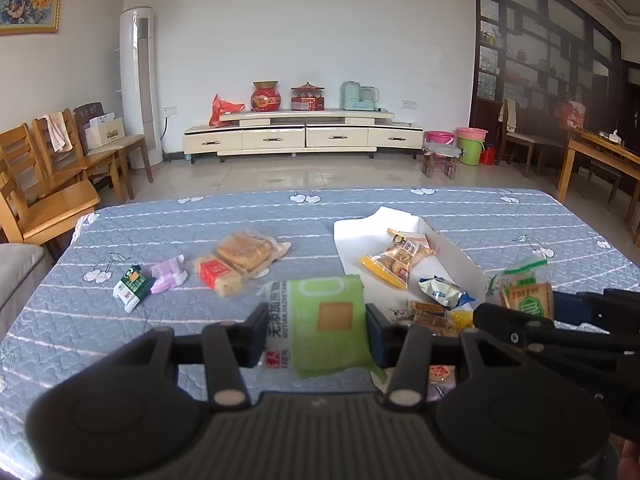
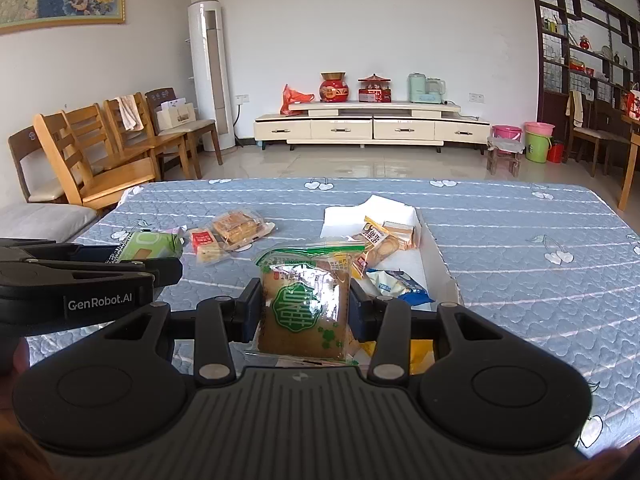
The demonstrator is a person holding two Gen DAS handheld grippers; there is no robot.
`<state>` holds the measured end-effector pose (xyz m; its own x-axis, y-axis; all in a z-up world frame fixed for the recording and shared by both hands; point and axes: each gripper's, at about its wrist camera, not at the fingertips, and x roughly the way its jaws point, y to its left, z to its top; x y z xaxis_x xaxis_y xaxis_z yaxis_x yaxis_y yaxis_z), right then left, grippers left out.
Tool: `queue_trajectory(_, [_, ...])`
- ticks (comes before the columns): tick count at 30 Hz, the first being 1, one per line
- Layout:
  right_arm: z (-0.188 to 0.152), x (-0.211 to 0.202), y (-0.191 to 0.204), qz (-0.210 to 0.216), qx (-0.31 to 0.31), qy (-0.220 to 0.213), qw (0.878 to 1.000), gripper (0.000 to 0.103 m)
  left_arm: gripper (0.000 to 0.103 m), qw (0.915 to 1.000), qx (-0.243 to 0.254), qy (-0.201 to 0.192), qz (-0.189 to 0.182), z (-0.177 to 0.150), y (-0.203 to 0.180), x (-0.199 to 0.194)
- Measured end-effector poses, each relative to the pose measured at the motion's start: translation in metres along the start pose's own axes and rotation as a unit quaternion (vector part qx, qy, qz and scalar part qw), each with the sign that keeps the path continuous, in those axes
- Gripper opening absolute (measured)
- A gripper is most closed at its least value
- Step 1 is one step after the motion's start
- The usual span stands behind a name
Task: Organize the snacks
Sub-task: 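Carry the cake pack and green packet toward the white tray, then lower the cake pack and green packet over the tray with both tools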
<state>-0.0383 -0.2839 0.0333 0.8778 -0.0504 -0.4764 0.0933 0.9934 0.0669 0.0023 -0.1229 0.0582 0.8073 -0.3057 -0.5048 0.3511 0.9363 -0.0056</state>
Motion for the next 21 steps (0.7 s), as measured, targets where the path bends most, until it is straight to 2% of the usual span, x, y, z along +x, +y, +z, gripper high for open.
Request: queue_trajectory(21, [0.001,-0.004,-0.002,-0.013,0.015,-0.007,1.000,0.052,0.048,0.9999,0.011,-0.004,-0.012,0.006,-0.015,0.007])
